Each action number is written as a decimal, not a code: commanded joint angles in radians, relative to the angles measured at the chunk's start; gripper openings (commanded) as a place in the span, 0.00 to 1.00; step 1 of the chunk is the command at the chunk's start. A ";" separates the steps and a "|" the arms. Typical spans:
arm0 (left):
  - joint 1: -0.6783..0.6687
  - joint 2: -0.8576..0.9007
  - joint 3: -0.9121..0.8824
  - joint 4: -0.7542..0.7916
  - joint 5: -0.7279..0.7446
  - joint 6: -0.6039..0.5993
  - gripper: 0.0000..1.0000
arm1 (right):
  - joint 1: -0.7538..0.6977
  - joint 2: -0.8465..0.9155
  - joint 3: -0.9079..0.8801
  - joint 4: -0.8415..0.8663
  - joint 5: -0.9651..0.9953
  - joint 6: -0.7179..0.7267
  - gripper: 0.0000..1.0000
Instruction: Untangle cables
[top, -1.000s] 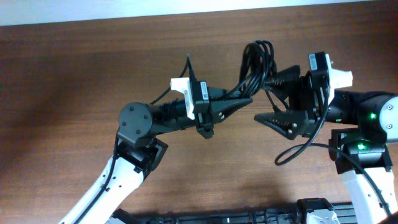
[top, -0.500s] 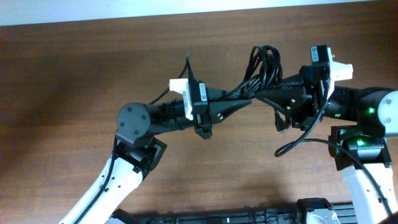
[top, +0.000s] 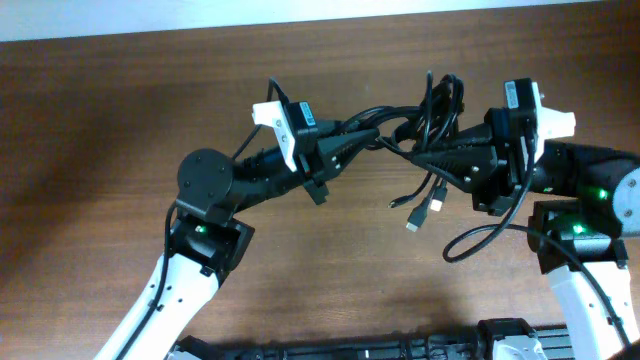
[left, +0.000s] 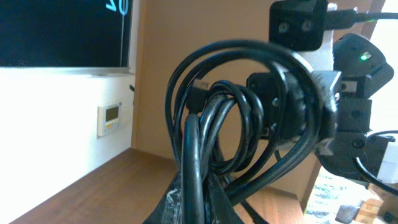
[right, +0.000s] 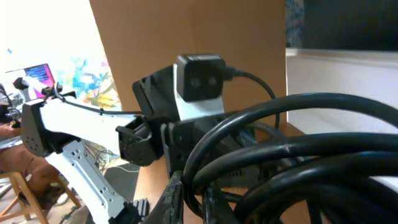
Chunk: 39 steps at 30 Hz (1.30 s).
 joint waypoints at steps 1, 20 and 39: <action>0.033 0.020 -0.002 -0.050 -0.037 0.007 0.00 | 0.005 -0.050 0.019 0.051 -0.008 0.064 0.04; 0.033 0.022 -0.002 -0.164 -0.454 0.380 0.00 | 0.005 -0.050 0.019 0.208 -0.044 0.357 0.04; 0.033 0.022 -0.002 -0.018 -0.460 0.385 0.00 | 0.004 0.001 0.019 0.201 -0.140 0.452 0.53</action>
